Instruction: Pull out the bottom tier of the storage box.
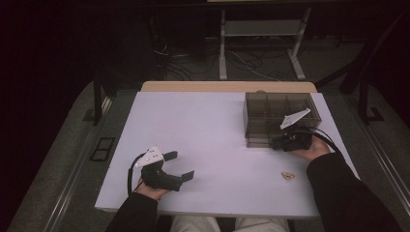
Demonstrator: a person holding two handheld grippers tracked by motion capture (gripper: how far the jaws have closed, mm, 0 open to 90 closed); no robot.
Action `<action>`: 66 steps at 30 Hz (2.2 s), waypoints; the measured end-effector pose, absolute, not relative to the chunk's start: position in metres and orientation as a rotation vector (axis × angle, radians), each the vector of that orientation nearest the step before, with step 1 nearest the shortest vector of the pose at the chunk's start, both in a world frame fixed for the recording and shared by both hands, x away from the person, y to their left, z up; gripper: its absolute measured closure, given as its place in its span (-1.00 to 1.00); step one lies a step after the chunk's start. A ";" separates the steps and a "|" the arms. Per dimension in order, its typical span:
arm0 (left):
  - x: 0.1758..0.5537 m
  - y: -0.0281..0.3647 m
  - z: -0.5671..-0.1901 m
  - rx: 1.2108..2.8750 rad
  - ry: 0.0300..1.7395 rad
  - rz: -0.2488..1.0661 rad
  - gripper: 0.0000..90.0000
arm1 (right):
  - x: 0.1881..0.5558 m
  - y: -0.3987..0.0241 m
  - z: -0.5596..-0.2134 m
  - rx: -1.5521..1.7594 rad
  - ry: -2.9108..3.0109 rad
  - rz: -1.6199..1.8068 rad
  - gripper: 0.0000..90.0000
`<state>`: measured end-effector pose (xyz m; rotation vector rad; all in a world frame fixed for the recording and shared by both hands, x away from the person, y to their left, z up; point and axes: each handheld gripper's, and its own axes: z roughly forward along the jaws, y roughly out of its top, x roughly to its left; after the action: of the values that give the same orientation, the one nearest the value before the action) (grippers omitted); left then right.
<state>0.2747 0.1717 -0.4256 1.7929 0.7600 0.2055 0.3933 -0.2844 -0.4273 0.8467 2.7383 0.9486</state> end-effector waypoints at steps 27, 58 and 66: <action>0.275 0.171 -0.426 1.794 0.761 0.206 -1.00 | 0.381 -0.285 -0.430 0.837 2.757 0.941 0.56; 0.274 0.171 -0.426 1.793 0.763 0.205 -1.00 | 0.375 -0.288 -0.431 0.873 2.769 0.976 0.53; 0.274 0.171 -0.426 1.793 0.763 0.205 -1.00 | 0.374 -0.289 -0.432 0.903 2.777 0.995 0.53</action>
<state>0.2742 0.1711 -0.4258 1.7930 0.7628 0.2054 0.3744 -0.2890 -0.4315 0.9031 2.7772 0.9954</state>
